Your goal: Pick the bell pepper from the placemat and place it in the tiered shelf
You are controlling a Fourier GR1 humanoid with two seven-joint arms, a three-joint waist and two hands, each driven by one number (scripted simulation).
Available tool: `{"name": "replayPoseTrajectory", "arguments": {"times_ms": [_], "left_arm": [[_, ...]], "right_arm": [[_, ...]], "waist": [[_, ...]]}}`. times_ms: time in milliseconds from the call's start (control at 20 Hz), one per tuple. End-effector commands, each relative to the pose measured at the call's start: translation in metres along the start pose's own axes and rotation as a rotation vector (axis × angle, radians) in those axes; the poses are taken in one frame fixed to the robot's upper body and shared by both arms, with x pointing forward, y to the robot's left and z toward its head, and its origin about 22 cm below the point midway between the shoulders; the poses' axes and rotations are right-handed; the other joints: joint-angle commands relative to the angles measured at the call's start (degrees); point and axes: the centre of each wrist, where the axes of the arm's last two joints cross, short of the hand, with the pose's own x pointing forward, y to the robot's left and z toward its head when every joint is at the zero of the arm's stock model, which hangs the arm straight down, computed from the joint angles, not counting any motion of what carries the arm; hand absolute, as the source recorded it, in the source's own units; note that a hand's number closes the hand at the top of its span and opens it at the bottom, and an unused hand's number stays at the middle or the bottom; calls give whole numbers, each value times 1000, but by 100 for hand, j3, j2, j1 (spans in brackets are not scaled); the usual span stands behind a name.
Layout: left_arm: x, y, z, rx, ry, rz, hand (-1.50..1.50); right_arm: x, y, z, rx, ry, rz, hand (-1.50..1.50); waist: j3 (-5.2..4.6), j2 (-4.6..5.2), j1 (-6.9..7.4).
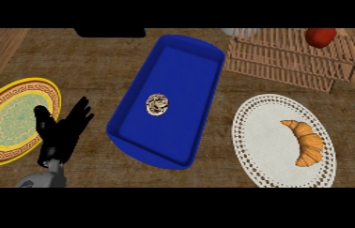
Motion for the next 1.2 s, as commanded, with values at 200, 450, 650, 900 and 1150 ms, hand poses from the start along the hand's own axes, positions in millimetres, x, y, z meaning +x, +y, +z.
{"name": "replayPoseTrajectory", "arguments": {"times_ms": [200,450,650,900,1150], "left_arm": [[-11,12,8,-4,57,-10,0],[-7,-1,3,2,32,-2,0],[-18,11,2,-4,36,8,0],[-11,11,5,6,42,6,0],[-7,5,0,40,55,16,0]], "right_arm": [[-12,-38,-8,-120,35,-310,-150],[-3,-64,-7,-285,64,-294,-150],[-36,-106,-6,-436,123,-295,-150],[-53,-171,6,-528,176,-393,-150],[-88,-216,24,-433,171,-404,-150]], "waist": [[-11,33,48],[-17,21,4],[-17,34,-22],[-13,7,-68],[-12,-17,-153]]}}
